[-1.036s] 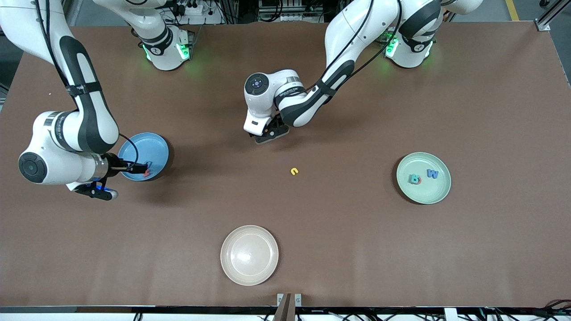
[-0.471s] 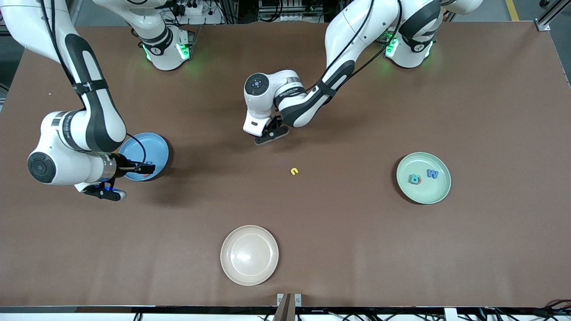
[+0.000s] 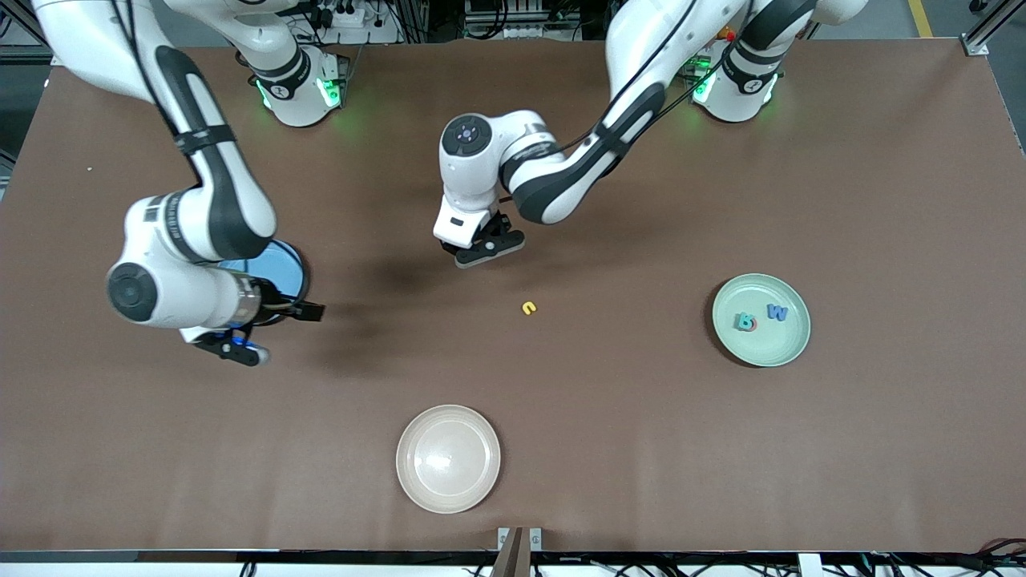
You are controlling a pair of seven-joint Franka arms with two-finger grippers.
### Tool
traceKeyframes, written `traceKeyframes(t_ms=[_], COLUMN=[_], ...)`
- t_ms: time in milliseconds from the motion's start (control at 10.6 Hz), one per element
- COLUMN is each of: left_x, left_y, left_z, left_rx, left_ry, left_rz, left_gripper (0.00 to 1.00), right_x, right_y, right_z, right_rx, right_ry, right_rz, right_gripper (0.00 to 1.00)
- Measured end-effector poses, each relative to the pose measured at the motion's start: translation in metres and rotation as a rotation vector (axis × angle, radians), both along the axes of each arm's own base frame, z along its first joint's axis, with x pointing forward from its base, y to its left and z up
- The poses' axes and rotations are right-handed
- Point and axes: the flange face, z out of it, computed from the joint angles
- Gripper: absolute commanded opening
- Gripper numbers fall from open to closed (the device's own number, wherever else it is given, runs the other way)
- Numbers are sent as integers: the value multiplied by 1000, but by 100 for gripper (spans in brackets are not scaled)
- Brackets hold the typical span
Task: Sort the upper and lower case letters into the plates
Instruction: 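Grasp yellow H with the left gripper while the right gripper returns, then put the yellow H on the green plate with the left gripper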
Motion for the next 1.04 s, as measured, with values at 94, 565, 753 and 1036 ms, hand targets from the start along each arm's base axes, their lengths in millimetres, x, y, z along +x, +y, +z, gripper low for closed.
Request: traceKeyframes(t_ms=[94, 565, 753, 1036], left_x=[15, 95, 128, 162], left_y=[16, 142, 211, 322], left_z=[29, 125, 144, 135], left_rx=[16, 104, 152, 185], left_ry=[-16, 50, 95, 166], left_rz=[-24, -229, -327, -424], left_gripper=[0, 0, 0, 0], right_x=[-3, -39, -44, -39], right_y=[25, 185, 238, 279], right_z=[1, -6, -14, -45], right_rx=[2, 18, 5, -19], right_ry=[-19, -119, -136, -138], right_rz=[13, 248, 259, 64], right_gripper=[100, 100, 100, 100])
